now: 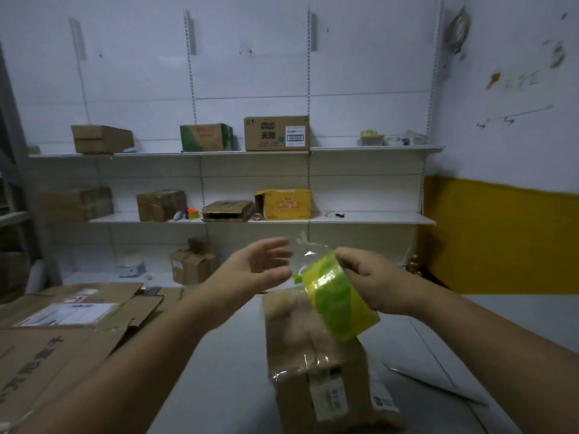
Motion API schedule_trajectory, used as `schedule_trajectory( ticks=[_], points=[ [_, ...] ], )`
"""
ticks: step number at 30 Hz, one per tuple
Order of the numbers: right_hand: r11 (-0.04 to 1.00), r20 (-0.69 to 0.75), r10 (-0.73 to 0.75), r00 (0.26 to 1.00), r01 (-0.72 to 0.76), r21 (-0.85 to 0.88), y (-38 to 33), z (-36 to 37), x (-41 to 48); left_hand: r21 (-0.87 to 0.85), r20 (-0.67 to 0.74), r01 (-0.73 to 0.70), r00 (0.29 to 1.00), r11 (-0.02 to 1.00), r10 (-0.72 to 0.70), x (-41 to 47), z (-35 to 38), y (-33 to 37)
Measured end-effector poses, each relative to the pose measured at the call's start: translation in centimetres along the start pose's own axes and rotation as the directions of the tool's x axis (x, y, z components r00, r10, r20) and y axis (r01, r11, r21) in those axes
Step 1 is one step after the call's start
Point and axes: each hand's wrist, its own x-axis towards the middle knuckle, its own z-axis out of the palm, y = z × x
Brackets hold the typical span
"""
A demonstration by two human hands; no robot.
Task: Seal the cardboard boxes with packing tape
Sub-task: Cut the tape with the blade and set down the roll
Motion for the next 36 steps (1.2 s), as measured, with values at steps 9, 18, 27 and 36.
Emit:
schedule_trajectory(
  ticks=[9,18,27,36],
  points=[
    [0.97,0.149,-0.029,0.988,0.064,-0.234,-4.5,-0.8,-4.5,0.079,0.056,-0.083,0.995,0.993,0.079,-5.8,2.9,7.0],
    [0.951,0.331,0.185,0.925,-0.085,-0.296,-5.4,-1.9,-7.8,0.261,0.036,0.146,0.986,0.954,-0.16,-7.3,4.6,7.4],
    [0.805,0.467,0.593,0.656,-0.504,-0.313,-1.2,-2.9,-9.9,0.278,-0.183,0.324,0.942,0.904,-0.281,-9.5,2.0,5.2],
    [0.78,0.545,0.448,0.709,-0.608,0.15,0.6,-2.7,-9.4,-0.048,-0.235,0.365,0.9,0.93,-0.366,-12.4,2.4,2.5]
  ],
)
